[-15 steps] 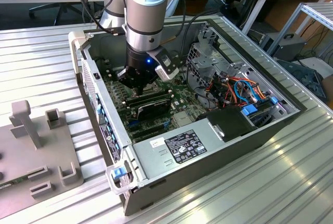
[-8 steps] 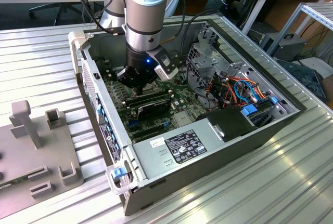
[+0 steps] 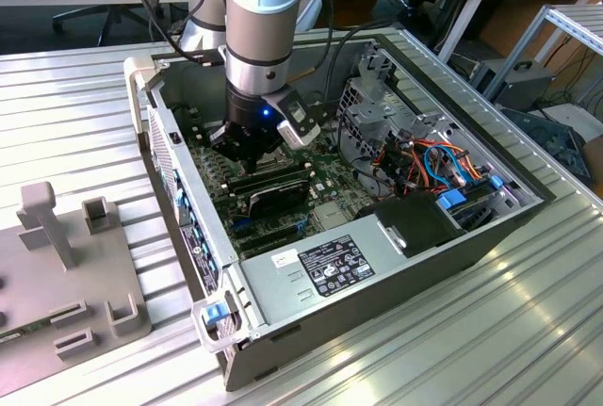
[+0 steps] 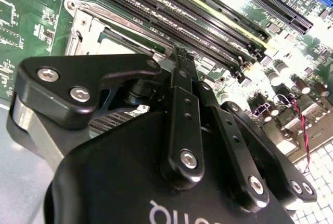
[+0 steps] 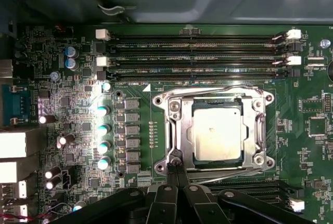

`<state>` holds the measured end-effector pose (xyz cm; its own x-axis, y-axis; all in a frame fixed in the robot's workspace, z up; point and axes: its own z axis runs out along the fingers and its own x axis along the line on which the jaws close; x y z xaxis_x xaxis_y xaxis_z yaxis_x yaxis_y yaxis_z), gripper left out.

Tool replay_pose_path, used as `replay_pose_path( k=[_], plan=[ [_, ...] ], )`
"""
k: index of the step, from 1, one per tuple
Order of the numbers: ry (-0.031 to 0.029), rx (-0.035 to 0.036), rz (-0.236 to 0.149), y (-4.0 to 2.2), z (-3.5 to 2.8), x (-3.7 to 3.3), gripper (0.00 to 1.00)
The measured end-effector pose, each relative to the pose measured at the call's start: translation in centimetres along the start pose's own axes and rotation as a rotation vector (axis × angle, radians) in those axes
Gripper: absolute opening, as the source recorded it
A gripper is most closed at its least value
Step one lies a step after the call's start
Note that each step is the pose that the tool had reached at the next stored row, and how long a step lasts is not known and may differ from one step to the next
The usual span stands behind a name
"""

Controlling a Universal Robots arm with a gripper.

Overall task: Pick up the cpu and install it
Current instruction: 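Install the second cpu locking lever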

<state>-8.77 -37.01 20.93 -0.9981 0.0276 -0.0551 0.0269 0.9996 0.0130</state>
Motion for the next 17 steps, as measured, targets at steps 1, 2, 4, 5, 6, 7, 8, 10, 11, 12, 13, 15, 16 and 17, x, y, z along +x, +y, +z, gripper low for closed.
replay_pose_path(
  k=[1, 2, 4, 5, 6, 7, 8, 10, 11, 12, 13, 15, 16, 17],
  plan=[
    [0.0000, -0.0006, 0.000, 0.00, 0.02, 0.04, 0.11],
    [0.0000, -0.0008, 0.000, 0.00, 0.03, 0.04, 0.11],
    [-0.0001, -0.0008, 0.000, 0.00, 0.03, 0.04, 0.11],
    [-0.0002, -0.0009, 0.000, 0.00, 0.03, 0.04, 0.11],
    [-0.0005, -0.0008, 0.000, 0.00, 0.03, 0.06, 0.11],
    [-0.0009, -0.0007, 0.000, 0.01, 0.04, 0.07, 0.11],
    [-0.0013, -0.0007, 0.000, 0.01, 0.04, 0.07, 0.11],
    [-0.0048, -0.0019, 0.000, 0.02, 0.10, 0.14, 0.11],
    [-0.0067, -0.0024, 0.000, 0.02, 0.12, 0.18, 0.11],
    [-0.0089, -0.0030, 0.000, 0.02, 0.15, 0.23, 0.11],
    [-0.0110, -0.0033, 0.000, 0.01, 0.16, 0.28, 0.11],
    [-0.0149, -0.0041, 0.000, 0.01, 0.19, 0.37, 0.11],
    [-0.0173, -0.0047, 0.000, 0.02, 0.20, 0.42, 0.11],
    [-0.0192, -0.0051, 0.000, 0.03, 0.21, 0.45, 0.11]
  ],
)
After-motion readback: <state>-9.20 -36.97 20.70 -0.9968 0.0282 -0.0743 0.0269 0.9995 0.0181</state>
